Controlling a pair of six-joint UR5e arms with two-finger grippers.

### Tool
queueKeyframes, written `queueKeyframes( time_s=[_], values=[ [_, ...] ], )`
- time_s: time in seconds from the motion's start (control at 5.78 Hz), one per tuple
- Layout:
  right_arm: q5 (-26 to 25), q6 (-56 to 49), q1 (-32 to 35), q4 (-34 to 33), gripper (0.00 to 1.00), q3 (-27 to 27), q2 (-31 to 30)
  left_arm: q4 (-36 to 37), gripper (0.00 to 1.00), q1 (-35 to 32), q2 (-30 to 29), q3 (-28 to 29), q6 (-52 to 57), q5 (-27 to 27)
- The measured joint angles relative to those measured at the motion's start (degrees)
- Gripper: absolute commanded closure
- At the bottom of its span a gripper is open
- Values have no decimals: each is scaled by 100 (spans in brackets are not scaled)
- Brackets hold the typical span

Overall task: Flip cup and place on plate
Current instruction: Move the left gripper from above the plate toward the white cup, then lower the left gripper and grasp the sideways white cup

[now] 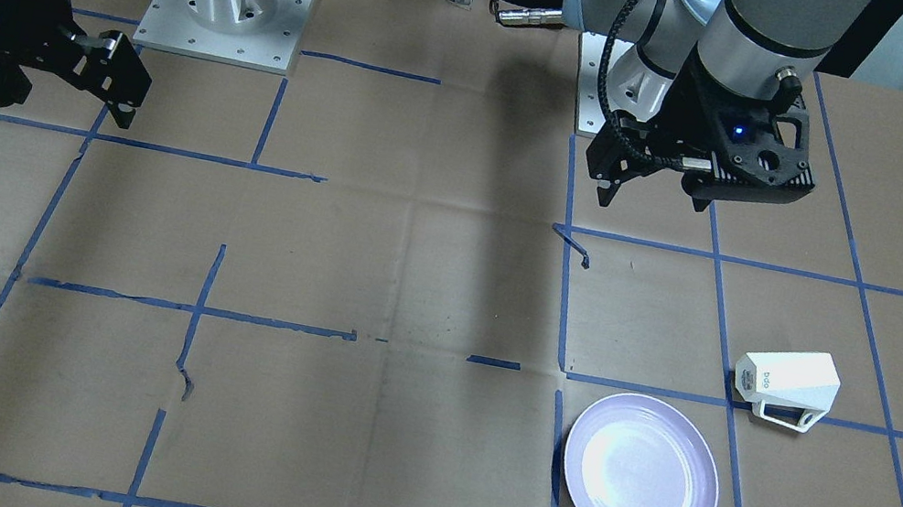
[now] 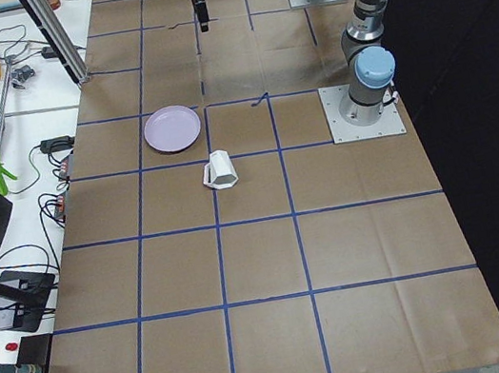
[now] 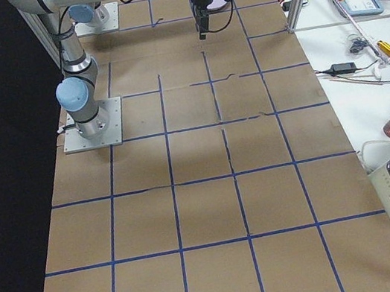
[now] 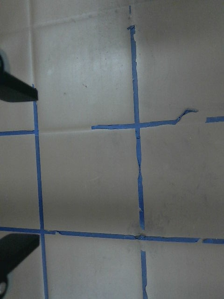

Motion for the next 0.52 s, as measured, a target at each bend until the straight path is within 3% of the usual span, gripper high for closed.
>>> queueKeyframes(
  time_s=[0.17, 0.52],
  values=[
    [0, 0, 0, 0, 0, 0, 0, -22, 1, 370, -10, 12, 295, -14],
    [0, 0, 0, 0, 0, 0, 0, -25, 1, 1928, -104, 52, 2092, -60]
  ],
)
